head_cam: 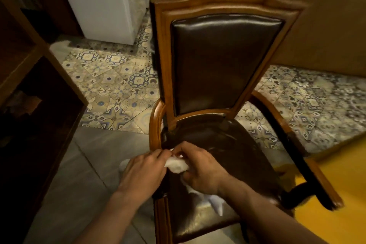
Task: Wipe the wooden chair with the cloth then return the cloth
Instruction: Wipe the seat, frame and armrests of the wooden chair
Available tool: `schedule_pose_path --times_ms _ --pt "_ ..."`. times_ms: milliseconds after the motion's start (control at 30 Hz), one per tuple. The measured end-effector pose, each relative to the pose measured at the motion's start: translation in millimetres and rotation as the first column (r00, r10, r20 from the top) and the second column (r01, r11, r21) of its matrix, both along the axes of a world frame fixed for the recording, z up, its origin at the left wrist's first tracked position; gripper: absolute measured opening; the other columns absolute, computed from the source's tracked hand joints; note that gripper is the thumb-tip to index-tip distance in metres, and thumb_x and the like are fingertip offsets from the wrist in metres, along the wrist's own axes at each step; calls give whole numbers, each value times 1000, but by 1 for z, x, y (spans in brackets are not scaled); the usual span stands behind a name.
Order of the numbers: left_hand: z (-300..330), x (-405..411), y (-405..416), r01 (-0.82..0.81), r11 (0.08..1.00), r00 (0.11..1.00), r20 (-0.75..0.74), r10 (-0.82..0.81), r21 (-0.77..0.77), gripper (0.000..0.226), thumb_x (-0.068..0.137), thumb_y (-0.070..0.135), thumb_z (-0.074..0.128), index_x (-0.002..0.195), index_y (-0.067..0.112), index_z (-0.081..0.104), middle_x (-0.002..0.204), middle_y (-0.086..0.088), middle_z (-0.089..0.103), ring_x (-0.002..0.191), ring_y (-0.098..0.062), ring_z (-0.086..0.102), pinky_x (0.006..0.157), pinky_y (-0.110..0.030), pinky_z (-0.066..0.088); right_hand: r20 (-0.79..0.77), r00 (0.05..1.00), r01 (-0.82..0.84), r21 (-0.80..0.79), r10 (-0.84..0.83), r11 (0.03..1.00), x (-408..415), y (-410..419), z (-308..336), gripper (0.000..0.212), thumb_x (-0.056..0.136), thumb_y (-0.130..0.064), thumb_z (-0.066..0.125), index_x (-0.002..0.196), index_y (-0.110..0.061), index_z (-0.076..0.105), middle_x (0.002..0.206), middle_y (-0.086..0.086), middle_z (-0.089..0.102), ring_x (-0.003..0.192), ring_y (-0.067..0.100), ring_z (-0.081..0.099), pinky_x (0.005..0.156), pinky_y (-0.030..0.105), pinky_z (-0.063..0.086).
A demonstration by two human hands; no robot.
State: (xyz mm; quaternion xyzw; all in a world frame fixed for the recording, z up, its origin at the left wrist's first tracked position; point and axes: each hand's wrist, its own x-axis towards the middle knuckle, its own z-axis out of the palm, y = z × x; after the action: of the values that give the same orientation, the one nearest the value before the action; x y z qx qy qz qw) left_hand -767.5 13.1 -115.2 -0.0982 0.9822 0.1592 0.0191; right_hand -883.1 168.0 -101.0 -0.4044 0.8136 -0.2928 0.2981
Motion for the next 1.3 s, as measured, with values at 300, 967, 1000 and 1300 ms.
schedule_pose_path --times_ms 300,967,1000,1300 --pt "92 -64 26 260 963 961 -75 -265 -76 58 94 27 60 145 43 37 140 17 56 126 -7 53 100 -30 48 -412 859 305 -66 -304 950 0 50 71 45 86 -20 67 125 -33 51 118 -7 62 100 17 62 75 34 52" --pt "133 -199 186 643 756 753 -83 -653 -123 63 90 24 68 145 43 43 143 16 56 123 -11 58 91 -34 51 -540 537 735 -77 -648 674 -47 202 100 44 83 -21 73 121 -26 51 112 -2 65 93 21 62 65 33 49" --pt "132 -208 190 659 743 741 -66 -668 -116 63 90 23 68 144 42 44 142 15 56 122 -12 59 90 -34 51 -538 526 748 -75 -659 659 -52 206 95 44 83 -21 72 121 -26 51 112 -2 64 94 21 61 66 33 49" --pt "109 -275 230 763 645 644 -30 -764 -36 64 79 8 77 136 31 60 133 4 66 108 -23 69 79 -45 59 -451 431 836 -128 -782 534 -88 226 66 49 85 -17 67 128 -21 46 118 -2 56 96 20 53 65 38 52"
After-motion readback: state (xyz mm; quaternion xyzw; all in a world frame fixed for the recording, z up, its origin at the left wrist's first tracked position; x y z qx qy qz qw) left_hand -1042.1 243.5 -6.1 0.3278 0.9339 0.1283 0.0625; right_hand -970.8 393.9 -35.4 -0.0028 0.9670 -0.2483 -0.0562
